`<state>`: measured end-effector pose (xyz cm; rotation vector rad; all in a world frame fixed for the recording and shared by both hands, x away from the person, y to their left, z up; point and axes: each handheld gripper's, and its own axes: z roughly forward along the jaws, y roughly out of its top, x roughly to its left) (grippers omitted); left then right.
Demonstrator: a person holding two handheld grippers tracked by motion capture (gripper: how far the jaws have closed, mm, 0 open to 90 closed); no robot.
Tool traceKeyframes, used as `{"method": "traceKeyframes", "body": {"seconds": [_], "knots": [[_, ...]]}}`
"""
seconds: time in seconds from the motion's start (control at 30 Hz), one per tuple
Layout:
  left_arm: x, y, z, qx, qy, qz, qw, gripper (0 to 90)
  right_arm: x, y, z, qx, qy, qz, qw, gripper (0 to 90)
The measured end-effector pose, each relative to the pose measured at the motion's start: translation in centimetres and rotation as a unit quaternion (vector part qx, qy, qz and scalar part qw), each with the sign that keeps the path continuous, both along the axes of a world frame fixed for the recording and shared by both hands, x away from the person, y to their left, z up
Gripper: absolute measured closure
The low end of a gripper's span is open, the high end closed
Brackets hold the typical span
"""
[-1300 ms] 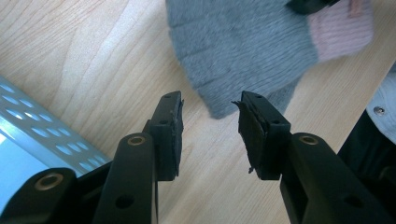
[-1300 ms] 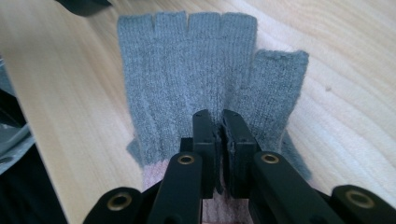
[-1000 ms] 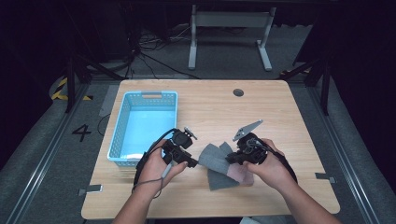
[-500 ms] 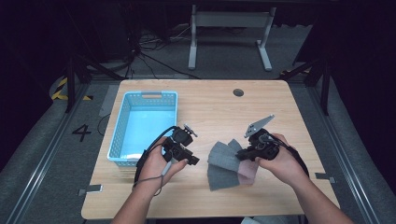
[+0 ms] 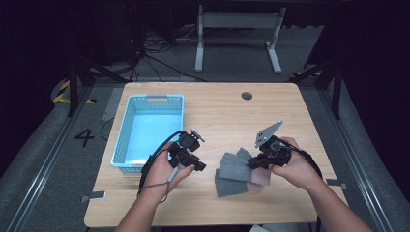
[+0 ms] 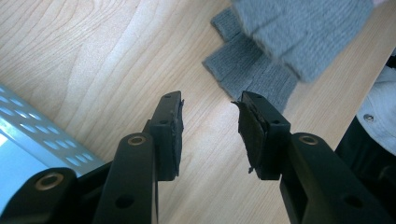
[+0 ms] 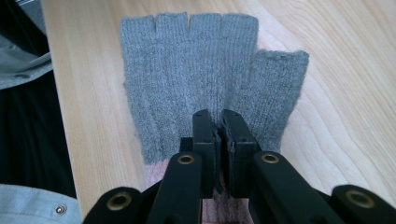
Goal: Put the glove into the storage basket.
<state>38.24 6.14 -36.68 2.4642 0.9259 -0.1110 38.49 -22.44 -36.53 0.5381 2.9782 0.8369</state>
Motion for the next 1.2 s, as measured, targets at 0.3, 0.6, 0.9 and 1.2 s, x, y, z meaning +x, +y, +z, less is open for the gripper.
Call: {"method": "traceKeyframes", "body": {"seconds": [0.3, 0.6, 0.9, 1.2], "knots": [[-0.1, 0.1, 0.0, 0.000, 0.001, 0.000, 1.0000, 60.5, 0.0, 1.1, -1.4, -0.016, 0.001, 0.060, 0.9981, 85.2], [-0.1, 0.0, -0.1, 0.004, 0.001, 0.001, 1.0000, 60.5, 0.1, 1.2, -2.3, -0.026, 0.001, 0.082, 0.9963, 85.2], [-0.2, 0.0, -0.2, 0.005, 0.003, 0.000, 1.0000, 60.5, 0.2, 1.7, -2.9, -0.041, 0.006, 0.090, 0.9951, 85.2], [-0.2, 0.0, -0.2, 0.005, 0.004, 0.000, 1.0000, 60.5, 0.4, 2.0, -3.3, -0.046, 0.007, 0.107, 0.9932, 85.1]]}}
